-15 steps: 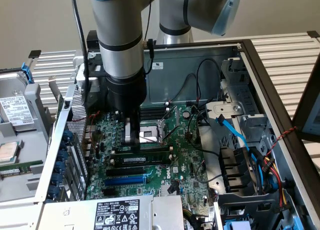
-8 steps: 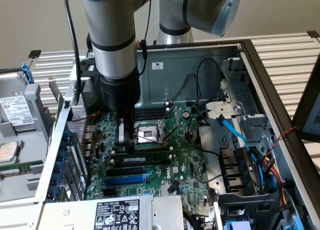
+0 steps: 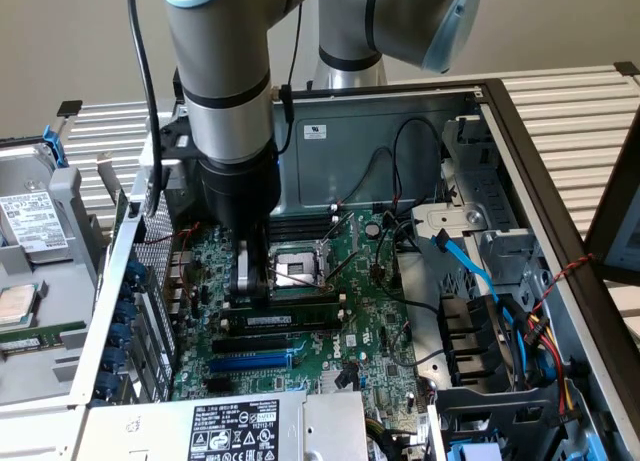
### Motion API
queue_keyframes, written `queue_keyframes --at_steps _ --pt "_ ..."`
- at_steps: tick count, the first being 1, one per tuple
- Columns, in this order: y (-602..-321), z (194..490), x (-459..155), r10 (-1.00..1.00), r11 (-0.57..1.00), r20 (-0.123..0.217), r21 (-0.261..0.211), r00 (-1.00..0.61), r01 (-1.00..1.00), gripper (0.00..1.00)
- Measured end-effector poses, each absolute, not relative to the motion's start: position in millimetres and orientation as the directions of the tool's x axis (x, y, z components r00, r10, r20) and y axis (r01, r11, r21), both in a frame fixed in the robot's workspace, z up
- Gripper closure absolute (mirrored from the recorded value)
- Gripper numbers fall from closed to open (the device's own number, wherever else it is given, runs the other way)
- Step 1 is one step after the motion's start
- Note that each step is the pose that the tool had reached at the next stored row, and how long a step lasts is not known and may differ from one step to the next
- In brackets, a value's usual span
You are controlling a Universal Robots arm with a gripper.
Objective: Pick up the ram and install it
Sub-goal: 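Press down the ram until it locks into place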
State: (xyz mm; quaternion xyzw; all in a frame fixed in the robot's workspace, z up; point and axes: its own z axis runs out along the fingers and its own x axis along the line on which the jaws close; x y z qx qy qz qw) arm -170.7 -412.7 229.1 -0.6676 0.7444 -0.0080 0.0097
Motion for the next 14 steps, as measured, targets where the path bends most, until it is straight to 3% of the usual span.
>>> queue_keyframes --at_steps 7,14 --pt "-412.6 227.7 -170.8 -0.994 0.108 -0.007 -0.035 -0.108 -0.994 0.90" --pt "-422.2 256.0 -170.1 -0.994 0.108 -0.004 -0.019 -0.108 -0.994 0.90"
